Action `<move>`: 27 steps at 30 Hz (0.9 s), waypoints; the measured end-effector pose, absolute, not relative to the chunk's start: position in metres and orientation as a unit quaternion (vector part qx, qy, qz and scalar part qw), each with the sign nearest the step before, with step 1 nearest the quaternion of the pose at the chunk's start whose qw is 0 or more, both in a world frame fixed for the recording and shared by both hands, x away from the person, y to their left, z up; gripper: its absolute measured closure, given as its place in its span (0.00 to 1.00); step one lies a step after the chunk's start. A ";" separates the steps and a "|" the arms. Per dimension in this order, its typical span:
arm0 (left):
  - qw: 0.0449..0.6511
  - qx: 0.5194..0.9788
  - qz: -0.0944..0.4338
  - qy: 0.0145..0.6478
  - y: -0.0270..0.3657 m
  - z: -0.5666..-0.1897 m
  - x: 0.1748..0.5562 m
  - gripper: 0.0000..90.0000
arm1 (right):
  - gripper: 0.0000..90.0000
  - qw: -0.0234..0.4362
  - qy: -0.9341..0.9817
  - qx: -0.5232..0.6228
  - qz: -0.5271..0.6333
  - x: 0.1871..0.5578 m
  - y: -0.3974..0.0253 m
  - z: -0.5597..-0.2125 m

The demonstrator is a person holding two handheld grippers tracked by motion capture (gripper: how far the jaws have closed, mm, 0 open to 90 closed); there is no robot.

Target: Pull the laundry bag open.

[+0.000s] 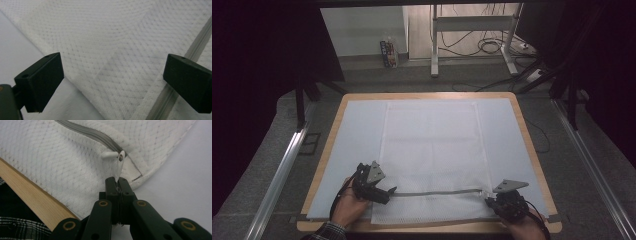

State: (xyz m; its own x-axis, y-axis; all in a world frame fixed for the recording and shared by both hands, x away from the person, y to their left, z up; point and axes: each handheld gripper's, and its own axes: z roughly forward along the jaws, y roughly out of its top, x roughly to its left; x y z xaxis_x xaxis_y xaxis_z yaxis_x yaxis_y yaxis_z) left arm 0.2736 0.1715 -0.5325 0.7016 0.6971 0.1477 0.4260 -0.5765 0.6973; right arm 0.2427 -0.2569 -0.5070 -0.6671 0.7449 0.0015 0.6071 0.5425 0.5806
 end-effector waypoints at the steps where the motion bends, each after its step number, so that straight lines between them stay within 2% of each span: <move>1: 0.329 0.863 0.203 0.326 0.170 -0.532 0.274 0.04 | 0.98 0.129 0.868 0.385 0.286 0.242 -0.258 -0.505; 8: 0.357 0.863 0.158 0.320 0.158 -0.523 0.273 0.05 | 0.98 0.152 0.865 0.364 0.310 0.238 -0.260 -0.496; 20: 0.392 0.878 0.093 0.258 0.093 -0.500 0.278 0.04 | 0.98 0.169 0.862 0.339 0.336 0.235 -0.262 -0.490; 27: 0.405 0.881 0.081 0.231 0.059 -0.487 0.287 0.07 | 0.98 0.180 0.858 0.326 0.355 0.234 -0.264 -0.487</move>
